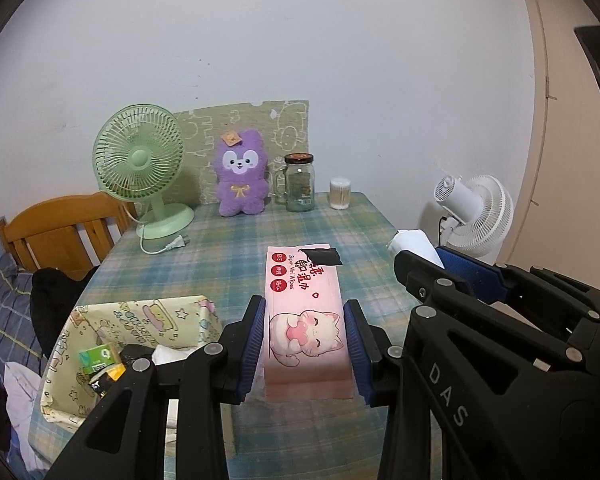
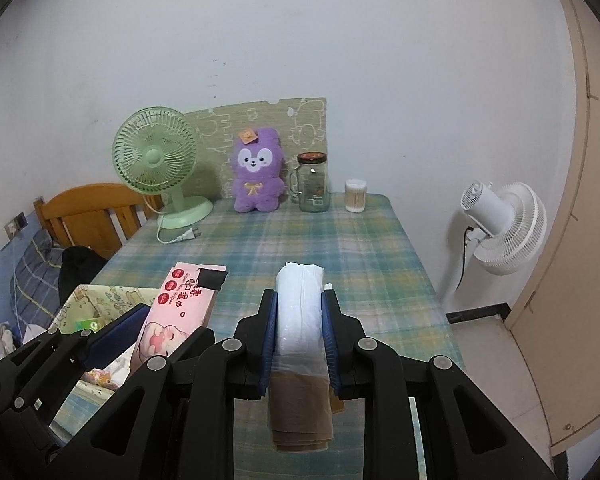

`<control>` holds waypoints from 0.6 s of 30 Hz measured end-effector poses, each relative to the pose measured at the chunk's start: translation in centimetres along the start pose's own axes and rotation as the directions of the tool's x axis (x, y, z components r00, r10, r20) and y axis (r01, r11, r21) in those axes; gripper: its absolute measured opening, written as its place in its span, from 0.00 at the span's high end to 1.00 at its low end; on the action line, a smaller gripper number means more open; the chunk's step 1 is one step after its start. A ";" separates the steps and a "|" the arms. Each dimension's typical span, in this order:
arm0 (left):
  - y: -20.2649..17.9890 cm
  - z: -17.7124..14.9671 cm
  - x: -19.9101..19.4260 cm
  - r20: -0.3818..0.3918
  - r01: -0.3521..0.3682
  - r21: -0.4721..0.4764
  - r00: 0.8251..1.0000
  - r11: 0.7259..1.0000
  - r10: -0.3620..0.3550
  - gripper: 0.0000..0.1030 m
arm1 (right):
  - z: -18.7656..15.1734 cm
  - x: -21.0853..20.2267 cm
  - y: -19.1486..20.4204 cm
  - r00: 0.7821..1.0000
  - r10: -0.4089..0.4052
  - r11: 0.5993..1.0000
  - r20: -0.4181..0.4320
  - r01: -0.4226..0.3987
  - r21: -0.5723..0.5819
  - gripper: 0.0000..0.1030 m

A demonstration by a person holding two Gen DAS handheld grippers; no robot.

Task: Organize soft objects
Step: 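Carry the pink tissue pack and rolled cloth with both tools over the storage box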

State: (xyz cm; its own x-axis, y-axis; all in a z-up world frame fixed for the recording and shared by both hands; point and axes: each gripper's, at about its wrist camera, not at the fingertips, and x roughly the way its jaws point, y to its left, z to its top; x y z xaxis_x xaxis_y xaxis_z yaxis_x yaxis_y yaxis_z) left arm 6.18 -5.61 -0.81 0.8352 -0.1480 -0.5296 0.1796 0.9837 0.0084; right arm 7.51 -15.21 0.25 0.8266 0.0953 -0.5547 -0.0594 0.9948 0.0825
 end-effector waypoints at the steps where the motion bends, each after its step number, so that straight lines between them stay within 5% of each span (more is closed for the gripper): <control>1: 0.2 0.0 -0.1 0.002 -0.002 -0.001 1.000 1.000 0.002 0.61 | 0.1 0.0 0.3 1.000 0.001 1.000 0.001 -0.001 -0.002 0.76; 18: 5.0 0.4 -0.3 0.011 -0.034 -0.023 0.999 0.999 0.034 0.61 | 1.0 1.1 5.1 0.999 0.047 0.998 0.003 -0.047 -0.036 0.76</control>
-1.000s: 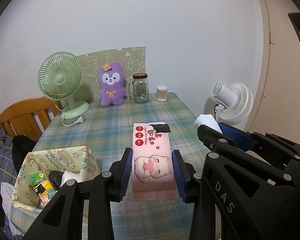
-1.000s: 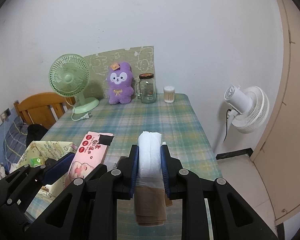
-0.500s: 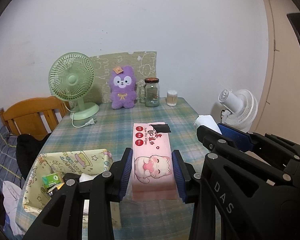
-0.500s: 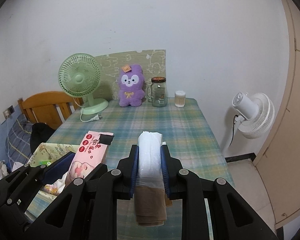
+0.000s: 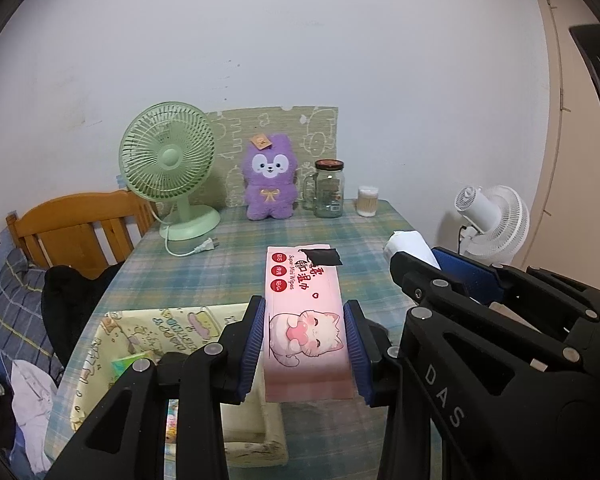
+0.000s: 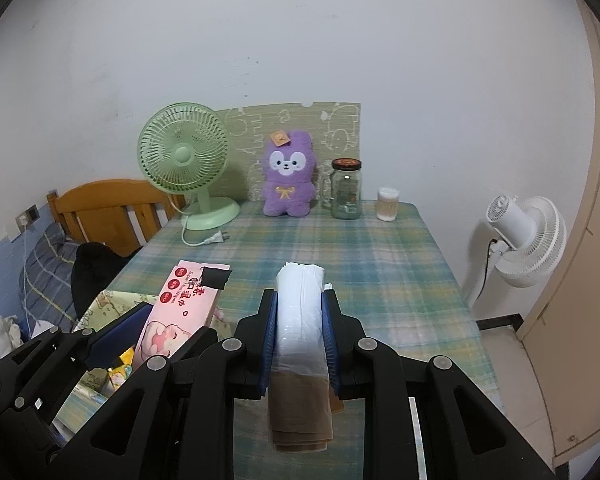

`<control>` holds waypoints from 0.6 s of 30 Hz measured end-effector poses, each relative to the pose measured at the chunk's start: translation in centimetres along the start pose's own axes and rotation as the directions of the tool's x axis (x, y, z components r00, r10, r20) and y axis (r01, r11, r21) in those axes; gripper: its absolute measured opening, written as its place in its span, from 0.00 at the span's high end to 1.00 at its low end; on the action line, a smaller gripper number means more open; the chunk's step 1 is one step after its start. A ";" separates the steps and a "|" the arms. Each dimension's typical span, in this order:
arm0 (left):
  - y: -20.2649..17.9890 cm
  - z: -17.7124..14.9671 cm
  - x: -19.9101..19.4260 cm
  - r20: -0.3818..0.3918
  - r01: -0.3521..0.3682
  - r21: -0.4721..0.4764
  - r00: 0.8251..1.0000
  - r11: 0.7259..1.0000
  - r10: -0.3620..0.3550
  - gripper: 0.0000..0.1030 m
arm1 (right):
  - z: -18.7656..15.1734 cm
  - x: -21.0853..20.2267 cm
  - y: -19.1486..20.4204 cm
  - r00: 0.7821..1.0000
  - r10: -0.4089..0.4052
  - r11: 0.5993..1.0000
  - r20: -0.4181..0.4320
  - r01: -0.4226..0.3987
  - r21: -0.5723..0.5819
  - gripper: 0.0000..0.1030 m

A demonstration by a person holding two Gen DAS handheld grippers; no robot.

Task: Organize soft objects
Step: 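Carry the pink tissue pack and rolled cloth with both tools over the storage box, then open both tools to drop the tissue pack and rolled cloth into the box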

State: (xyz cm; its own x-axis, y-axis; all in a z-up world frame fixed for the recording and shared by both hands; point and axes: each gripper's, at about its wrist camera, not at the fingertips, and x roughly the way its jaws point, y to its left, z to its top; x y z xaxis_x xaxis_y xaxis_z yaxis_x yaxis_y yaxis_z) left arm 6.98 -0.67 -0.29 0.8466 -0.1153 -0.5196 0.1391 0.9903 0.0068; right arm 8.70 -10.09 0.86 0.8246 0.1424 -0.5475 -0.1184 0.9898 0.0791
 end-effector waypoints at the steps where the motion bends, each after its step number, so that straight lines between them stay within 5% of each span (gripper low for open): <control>1: 0.3 0.0 0.0 -0.002 -0.003 -0.001 1.000 1.000 0.003 0.61 | 0.0 0.0 0.3 1.000 0.004 1.000 -0.001 -0.004 -0.001 0.76; 18: 5.9 -0.9 0.9 -0.033 -0.043 -0.021 0.999 0.999 0.043 0.61 | -0.1 3.1 5.8 0.997 0.065 0.998 -0.033 -0.066 -0.012 0.76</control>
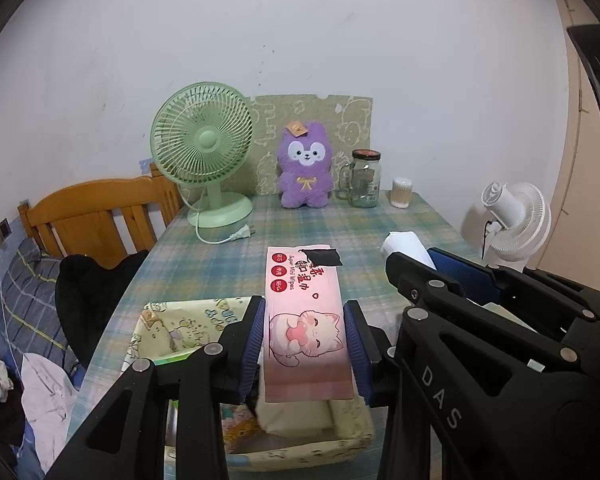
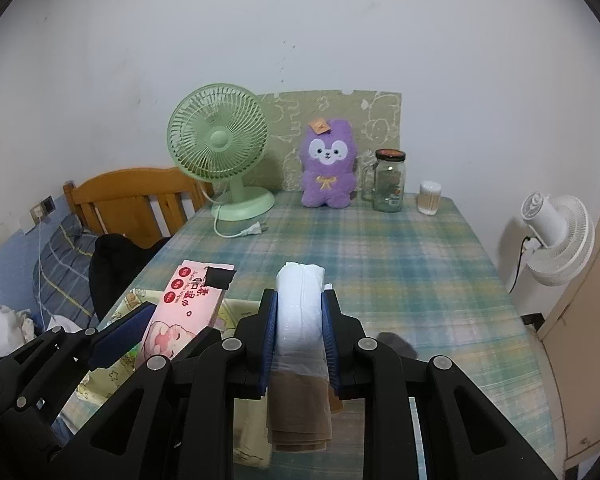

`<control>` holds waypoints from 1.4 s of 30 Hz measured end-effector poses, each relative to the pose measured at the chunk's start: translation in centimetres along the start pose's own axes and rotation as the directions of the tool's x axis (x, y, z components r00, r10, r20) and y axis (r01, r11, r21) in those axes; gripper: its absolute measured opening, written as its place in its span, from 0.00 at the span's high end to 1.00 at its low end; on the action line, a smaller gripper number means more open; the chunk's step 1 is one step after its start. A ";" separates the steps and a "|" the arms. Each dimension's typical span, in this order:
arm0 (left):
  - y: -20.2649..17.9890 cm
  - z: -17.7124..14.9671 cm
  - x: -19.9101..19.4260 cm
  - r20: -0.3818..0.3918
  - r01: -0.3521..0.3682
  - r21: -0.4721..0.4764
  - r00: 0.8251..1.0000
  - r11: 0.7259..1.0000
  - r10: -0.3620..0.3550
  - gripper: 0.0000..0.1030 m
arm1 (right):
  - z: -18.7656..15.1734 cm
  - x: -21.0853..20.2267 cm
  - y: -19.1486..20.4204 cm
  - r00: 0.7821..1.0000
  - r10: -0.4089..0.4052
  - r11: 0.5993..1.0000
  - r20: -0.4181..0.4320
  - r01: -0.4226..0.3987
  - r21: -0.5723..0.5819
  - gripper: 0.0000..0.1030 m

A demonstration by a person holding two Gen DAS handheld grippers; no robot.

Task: Organize soft objects
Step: 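Open both tools to drop the tissue pack and rolled cloth into the box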

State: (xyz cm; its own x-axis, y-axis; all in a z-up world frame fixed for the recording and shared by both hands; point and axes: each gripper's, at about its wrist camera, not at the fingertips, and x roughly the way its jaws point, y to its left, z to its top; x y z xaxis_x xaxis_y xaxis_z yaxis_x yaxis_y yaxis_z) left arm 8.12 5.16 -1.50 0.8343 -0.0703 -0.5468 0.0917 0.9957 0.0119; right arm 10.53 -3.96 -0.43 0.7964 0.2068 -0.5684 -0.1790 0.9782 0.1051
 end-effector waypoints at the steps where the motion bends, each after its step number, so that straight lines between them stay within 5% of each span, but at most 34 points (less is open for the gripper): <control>1: 0.3 -0.1 0.1 -0.004 -0.001 -0.002 1.000 1.000 0.001 0.61 | 0.0 0.2 0.3 1.000 0.002 1.000 -0.004 -0.002 -0.001 0.76; 21: 5.5 -2.0 2.4 -0.081 -0.052 -0.032 0.995 0.998 0.050 0.60 | -1.3 4.9 5.1 0.994 0.078 0.997 -0.080 -0.080 -0.020 0.76; 25: 6.5 -2.6 2.8 -0.096 -0.059 -0.052 0.994 0.997 0.053 0.37 | -1.8 5.8 6.0 0.990 0.096 0.995 -0.100 -0.099 -0.030 0.76; 31: 7.6 -3.4 3.3 -0.121 -0.075 -0.067 0.990 0.995 0.067 0.31 | -2.4 6.9 7.1 0.984 0.123 0.991 -0.126 -0.129 -0.036 0.75; 36: 8.1 -3.8 3.6 -0.132 -0.102 -0.075 0.987 0.992 0.091 0.26 | -2.7 7.4 7.7 0.985 0.113 0.992 -0.134 -0.119 -0.039 0.57; 39: 8.4 -3.9 3.8 -0.144 -0.092 -0.089 0.986 0.992 0.079 0.23 | -2.9 7.7 7.8 0.984 0.111 0.993 -0.138 -0.117 -0.033 0.31; 42: 8.3 -4.0 3.5 -0.130 -0.105 -0.080 0.987 0.991 0.094 0.19 | -3.0 7.6 7.7 0.981 0.131 0.991 -0.140 -0.134 -0.010 0.24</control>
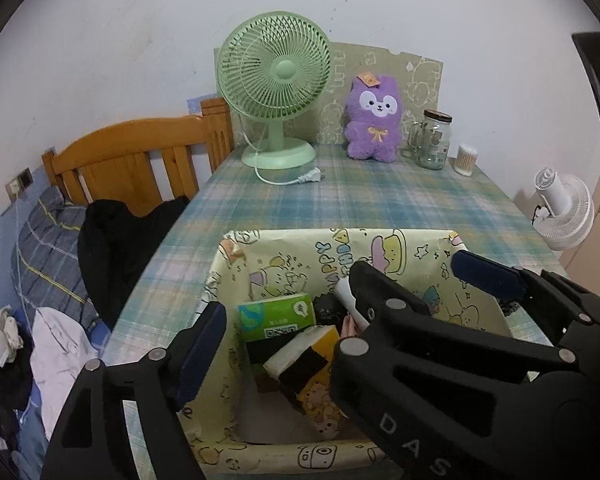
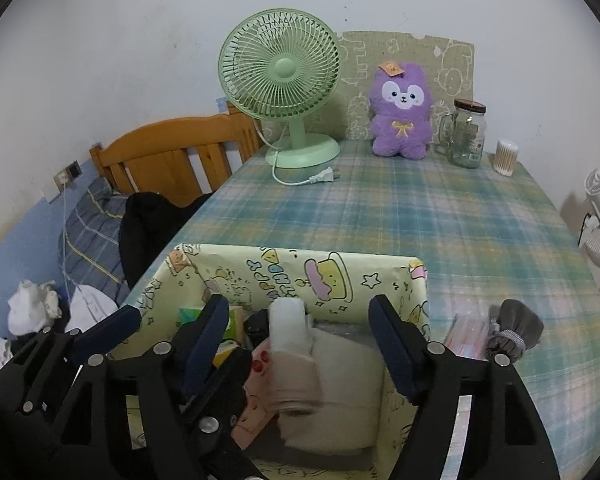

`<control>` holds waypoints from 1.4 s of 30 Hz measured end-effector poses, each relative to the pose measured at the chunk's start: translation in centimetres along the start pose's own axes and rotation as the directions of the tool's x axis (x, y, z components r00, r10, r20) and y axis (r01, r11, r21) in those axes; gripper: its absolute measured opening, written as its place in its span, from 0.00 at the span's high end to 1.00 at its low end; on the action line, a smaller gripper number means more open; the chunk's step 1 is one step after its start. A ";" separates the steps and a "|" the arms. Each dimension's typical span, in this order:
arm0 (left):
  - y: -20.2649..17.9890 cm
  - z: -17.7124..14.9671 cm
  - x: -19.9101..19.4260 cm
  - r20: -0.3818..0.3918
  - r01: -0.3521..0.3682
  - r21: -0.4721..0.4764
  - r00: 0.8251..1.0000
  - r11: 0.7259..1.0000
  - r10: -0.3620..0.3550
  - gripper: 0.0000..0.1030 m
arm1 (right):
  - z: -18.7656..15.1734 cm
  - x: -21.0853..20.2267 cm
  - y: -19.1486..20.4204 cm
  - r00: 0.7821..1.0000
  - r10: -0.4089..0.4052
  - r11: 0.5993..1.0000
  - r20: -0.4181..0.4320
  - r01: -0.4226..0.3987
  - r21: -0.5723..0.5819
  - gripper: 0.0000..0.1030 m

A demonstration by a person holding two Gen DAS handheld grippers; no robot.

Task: Organize soft objects
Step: 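Open both tools to drop the tissue pack and rolled cloth into the box, then withdraw both tools from the box toward the grey pouch and clear bag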

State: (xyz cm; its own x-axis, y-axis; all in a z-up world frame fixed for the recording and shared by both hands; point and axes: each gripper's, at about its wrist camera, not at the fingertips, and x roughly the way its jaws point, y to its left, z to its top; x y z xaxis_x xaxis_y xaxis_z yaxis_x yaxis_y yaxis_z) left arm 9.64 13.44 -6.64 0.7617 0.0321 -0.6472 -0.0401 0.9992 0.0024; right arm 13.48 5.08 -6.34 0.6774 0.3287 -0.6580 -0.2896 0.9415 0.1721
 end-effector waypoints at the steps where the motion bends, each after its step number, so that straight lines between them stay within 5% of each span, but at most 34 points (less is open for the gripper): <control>1: 0.0 -0.1 -0.1 0.003 -0.006 0.006 1.000 1.000 0.006 0.17 | 0.0 -0.1 0.1 1.000 -0.007 1.000 0.002 0.007 -0.006 0.19; 3: 0.0 -0.1 0.0 0.000 -0.001 0.008 1.000 1.000 0.001 0.15 | -0.1 -0.2 0.2 1.000 -0.028 1.000 0.006 0.028 -0.014 0.09; 8: -0.2 -0.1 -0.4 0.005 0.004 0.002 1.000 1.000 -0.004 0.11 | -0.3 -0.9 0.1 0.997 -0.073 0.997 0.009 0.073 -0.012 0.06; 42: -6.3 0.8 -6.9 0.148 0.027 0.030 0.988 0.999 -0.031 0.11 | -0.2 -9.8 -4.2 0.983 -0.096 0.995 0.156 0.098 -0.006 0.04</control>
State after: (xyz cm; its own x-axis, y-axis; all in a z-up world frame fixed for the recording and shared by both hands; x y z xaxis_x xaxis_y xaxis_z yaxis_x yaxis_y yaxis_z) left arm 5.12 6.91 -1.55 0.8498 0.0039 -0.5270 -0.0001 1.0000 0.0072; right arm 7.91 -2.11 -0.71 0.7992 0.2445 -0.5490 -0.2261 0.9687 0.1022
